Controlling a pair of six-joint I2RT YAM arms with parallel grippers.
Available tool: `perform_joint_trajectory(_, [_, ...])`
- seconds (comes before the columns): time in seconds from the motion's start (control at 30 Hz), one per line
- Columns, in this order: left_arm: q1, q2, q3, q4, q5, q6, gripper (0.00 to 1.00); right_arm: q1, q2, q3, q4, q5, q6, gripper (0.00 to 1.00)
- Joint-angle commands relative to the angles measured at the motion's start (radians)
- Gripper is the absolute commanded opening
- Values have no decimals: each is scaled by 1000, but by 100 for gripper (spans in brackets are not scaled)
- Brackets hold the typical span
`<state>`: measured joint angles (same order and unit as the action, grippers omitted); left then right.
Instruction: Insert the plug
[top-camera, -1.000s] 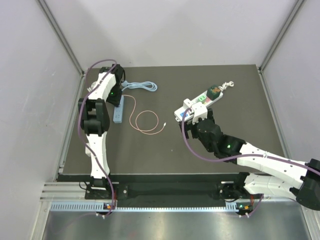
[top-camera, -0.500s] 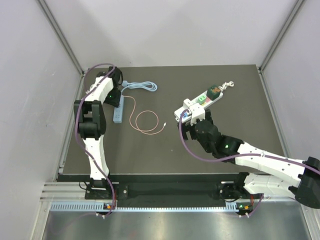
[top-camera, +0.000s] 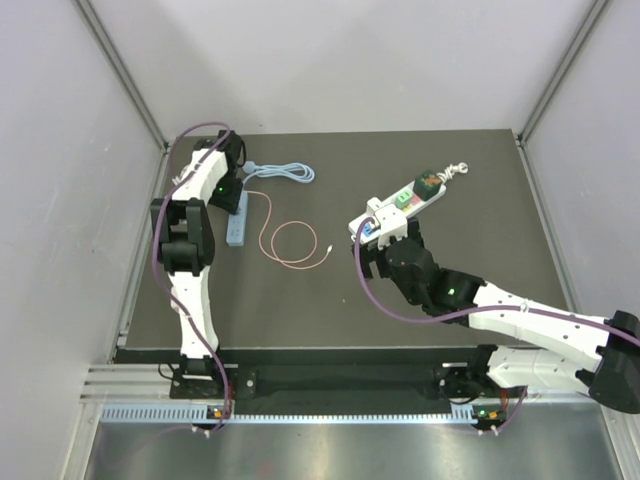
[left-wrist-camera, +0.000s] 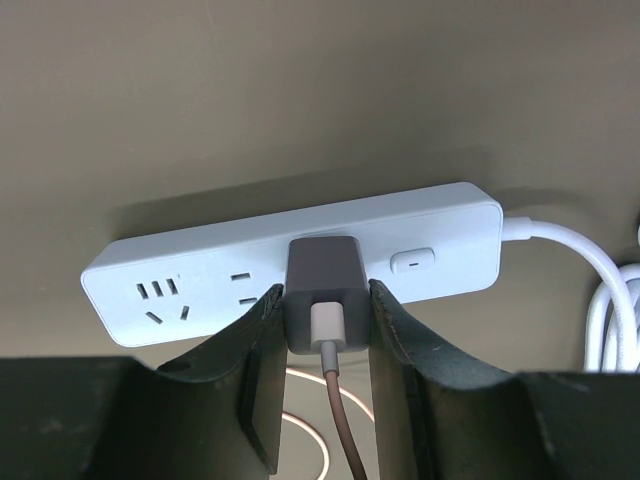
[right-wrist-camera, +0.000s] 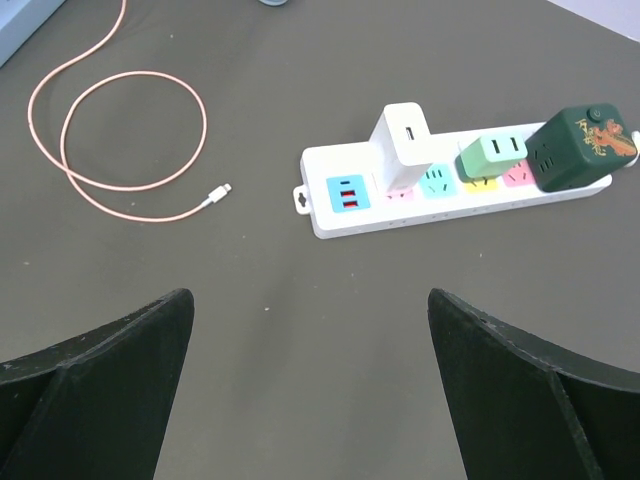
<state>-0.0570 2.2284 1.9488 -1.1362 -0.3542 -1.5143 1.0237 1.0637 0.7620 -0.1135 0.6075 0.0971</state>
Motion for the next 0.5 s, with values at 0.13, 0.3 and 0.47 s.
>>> perform_joint_trajectory(0.13, [14,73,-1,118,63,147,4,22,2,56,2,35,-7,100])
perform_joint_trajectory(0.3, [14,2,44,105,38,173,46,42,-10,71,-12,40,9,100])
perform_joint_trajectory(0.47, [14,-36,44,128,79,221,65,75,-22,88,-41,69,30,100])
